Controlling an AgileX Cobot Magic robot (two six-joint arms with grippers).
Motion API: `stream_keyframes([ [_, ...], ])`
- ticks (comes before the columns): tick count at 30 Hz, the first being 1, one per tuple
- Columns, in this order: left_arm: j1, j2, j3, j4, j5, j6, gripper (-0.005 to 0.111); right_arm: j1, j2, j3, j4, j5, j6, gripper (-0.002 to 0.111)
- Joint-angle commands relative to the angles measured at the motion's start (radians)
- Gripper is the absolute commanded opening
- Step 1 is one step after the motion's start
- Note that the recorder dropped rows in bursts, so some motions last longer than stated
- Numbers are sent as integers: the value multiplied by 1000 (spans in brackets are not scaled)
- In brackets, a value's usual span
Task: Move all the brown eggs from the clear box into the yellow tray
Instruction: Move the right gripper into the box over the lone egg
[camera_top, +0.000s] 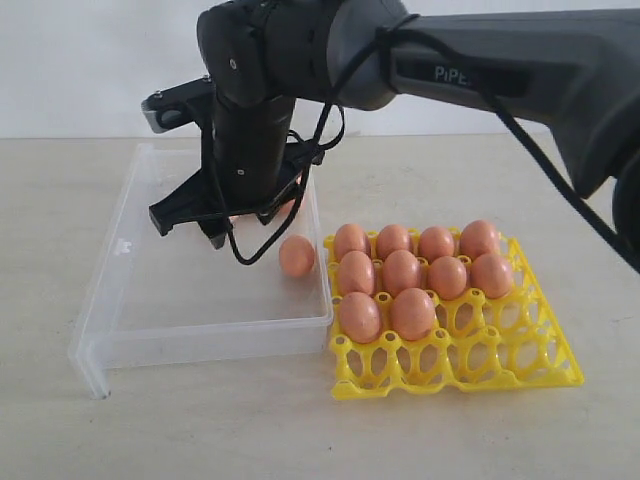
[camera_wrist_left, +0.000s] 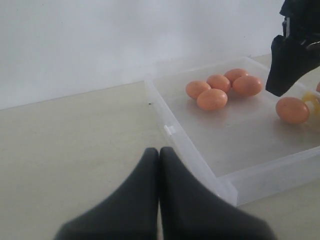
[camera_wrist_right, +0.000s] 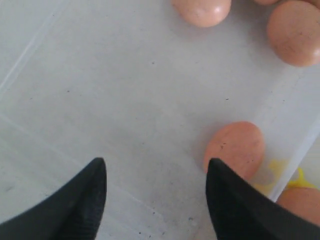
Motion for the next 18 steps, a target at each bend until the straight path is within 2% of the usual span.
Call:
stream_keyframes([
  [1, -5, -2, 3, -7, -8, -9, -4, -6, 25, -13, -75, 10, 75, 59],
  [6, -5, -2, 3, -7, -8, -9, -4, -33, 81, -13, -104, 35, 188, 59],
  [14, -5, -2, 3, -7, -10, -9, -4, -72, 129, -13, -104, 30, 209, 59],
  [18, -5, -2, 3, -7, -10, -9, -4, -85, 158, -13, -106, -59, 221, 59],
])
